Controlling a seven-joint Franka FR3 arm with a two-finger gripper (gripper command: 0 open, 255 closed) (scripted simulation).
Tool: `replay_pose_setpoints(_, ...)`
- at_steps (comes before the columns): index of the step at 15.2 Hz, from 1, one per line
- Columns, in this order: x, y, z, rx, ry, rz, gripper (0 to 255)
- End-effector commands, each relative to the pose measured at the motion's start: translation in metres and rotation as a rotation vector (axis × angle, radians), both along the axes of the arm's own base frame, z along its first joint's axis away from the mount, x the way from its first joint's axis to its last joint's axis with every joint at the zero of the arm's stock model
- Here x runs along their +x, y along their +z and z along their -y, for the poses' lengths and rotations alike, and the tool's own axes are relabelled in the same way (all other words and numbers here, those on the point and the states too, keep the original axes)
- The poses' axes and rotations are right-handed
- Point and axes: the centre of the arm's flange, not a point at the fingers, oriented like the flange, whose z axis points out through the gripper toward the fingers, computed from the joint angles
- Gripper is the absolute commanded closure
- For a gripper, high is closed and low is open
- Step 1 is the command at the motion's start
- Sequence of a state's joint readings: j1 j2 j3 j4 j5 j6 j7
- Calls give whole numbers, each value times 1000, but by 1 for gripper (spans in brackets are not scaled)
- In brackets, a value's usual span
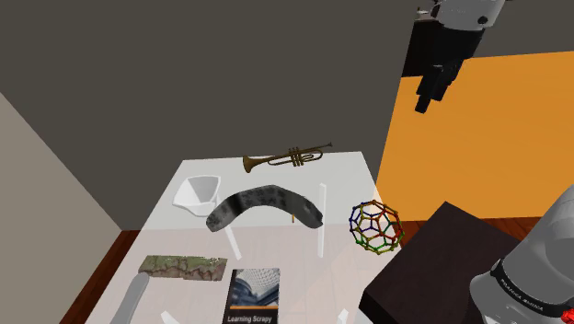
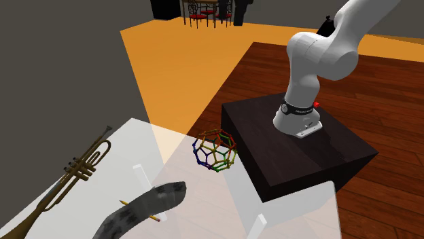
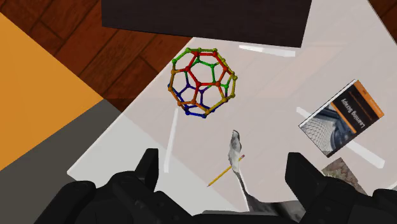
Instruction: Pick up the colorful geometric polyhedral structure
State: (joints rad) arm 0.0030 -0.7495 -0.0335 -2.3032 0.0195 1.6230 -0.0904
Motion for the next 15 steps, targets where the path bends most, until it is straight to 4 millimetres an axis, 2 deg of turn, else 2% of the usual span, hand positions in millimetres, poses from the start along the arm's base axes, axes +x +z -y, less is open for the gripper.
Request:
replay_pose_setpoints(1,0,0,0,0,0,0,0)
replay_pose_setpoints(8,22,-90,33,104,-61,-41,0)
replay_pose_setpoints(15,38,-184,57,207,-122,-82,0)
